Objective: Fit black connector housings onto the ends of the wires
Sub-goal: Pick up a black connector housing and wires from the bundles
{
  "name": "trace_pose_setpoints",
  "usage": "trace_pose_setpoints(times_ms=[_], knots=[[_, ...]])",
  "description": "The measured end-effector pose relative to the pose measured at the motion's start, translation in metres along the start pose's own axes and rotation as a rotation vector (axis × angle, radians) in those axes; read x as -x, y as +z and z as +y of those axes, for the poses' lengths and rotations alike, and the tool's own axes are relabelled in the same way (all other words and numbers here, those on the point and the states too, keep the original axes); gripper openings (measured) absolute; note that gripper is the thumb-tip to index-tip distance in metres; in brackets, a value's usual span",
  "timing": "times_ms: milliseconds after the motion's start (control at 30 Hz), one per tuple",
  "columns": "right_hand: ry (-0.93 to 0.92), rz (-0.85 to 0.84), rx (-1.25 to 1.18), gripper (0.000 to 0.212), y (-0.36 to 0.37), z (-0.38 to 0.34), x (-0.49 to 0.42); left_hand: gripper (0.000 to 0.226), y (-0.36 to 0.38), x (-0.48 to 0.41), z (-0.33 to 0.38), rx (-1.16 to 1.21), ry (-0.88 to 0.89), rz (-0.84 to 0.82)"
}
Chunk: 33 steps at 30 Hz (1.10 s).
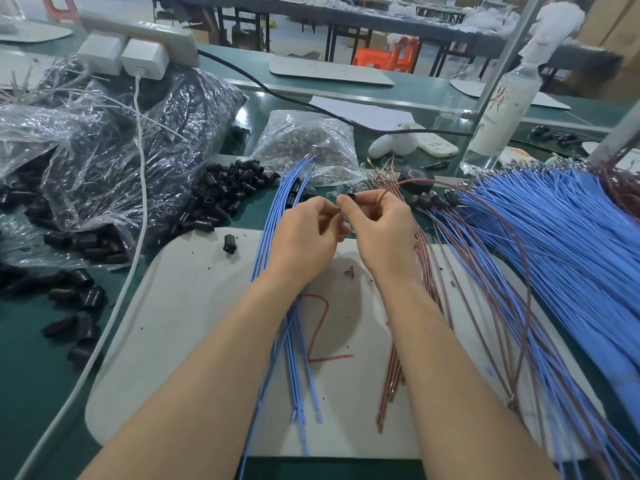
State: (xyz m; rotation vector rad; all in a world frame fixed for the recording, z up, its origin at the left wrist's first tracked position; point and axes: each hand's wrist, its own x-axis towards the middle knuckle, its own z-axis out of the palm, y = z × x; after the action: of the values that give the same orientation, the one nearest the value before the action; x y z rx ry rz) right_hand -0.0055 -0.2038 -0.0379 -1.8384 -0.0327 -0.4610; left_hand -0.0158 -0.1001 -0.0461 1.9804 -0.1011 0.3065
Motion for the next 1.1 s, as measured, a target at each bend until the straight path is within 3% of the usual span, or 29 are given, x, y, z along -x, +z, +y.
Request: trace_pose_setpoints(times_ms=[633,733,867,1000,1100], knots=[[-0.181,0.069,0.065,0.026,0.0006,0.0000,0.0039,0.008,0.0007,0.0003,-0.0049,-0.085,0.002,-0.021],[-0.175,0.062,0.067,0.021,-0.0018,0.0009,0.0024,0.007,0.0003,0.0023,-0.0037,-0.148,0.085,0.056],[-0.128,0.000,0.113,0.016,-0.0041,0.0006,0.0012,0.028,0.0005,0.0014,0.0028,-0.127,0.206,0.102],[-0.050,-0.098,0.109,0.020,-0.0045,0.0000,0.0008,0.019,-0.0017,0.0004,0.0022,-0.014,0.169,0.102],[-0.038,-0.045,0.037,0.032,-0.0061,-0.0002,-0.0012,0.019,-0.0015,-0.0008,0.0000,0.076,0.124,0.124]])
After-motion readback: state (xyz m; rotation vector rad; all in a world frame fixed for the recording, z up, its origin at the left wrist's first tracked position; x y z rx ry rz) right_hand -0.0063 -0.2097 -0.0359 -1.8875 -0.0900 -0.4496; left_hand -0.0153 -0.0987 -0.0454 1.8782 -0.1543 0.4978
